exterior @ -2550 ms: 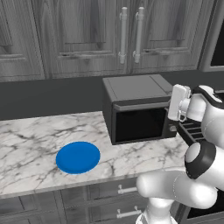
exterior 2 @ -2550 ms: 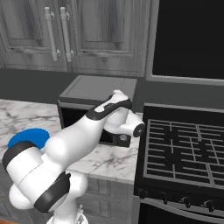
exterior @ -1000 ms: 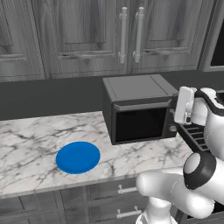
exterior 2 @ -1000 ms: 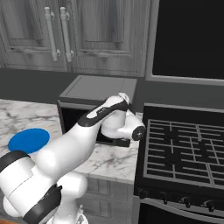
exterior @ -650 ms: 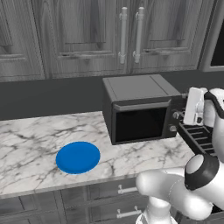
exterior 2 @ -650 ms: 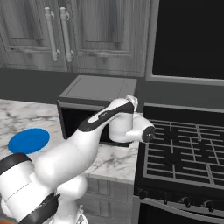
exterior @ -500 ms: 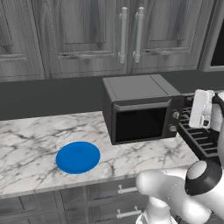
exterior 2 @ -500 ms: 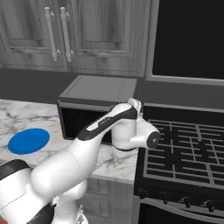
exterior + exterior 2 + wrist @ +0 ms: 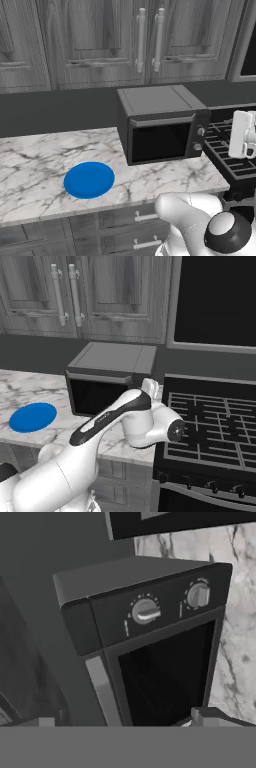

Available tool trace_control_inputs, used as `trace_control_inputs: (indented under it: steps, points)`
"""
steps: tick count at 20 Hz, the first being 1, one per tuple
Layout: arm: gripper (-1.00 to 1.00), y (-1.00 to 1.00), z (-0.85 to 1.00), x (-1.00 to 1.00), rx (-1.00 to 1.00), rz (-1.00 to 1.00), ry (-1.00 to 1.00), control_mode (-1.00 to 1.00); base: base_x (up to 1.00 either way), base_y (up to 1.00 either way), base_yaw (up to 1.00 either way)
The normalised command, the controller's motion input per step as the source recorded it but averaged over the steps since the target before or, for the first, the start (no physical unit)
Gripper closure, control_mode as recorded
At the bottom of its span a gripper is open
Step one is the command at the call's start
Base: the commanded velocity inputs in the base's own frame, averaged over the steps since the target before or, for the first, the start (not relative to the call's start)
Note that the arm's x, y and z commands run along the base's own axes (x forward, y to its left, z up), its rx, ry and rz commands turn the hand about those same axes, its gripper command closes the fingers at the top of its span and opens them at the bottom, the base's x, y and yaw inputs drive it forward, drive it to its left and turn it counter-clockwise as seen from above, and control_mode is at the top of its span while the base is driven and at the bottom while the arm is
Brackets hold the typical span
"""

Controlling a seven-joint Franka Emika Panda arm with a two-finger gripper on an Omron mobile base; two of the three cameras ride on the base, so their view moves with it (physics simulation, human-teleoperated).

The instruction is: Pick up the bagel from the plate, place it on the toaster oven rack, close the door, and set the timer.

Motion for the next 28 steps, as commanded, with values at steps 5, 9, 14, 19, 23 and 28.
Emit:
trace_control_inputs:
  steps: [5, 9, 14, 19, 23, 28]
  points:
    - [-1.0, 0.03, 0.0, -0.06, -0.28, 0.02, 0.03, -1.0, 0.0, 0.0, 0.0]
    - [-1.0, 0.01, 0.0, 0.0, -0.31, 0.05, 0.0, -1.0, 0.0, 0.0, 0.0]
    - [-1.0, 0.0, -0.06, 0.0, -0.29, 0.08, -0.01, -1.0, 0.0, 0.0, 0.0]
    - [-1.0, 0.0, -0.12, 0.0, -0.3, 0.09, -0.1, -1.0, 0.0, 0.0, 0.0]
    - [-1.0, 0.0, -0.19, 0.0, -0.3, 0.13, -0.18, -1.0, 0.0, 0.0, 0.0]
    - [-1.0, 0.0, -0.19, 0.0, -0.31, 0.19, -0.17, -1.0, 0.0, 0.0, 0.0]
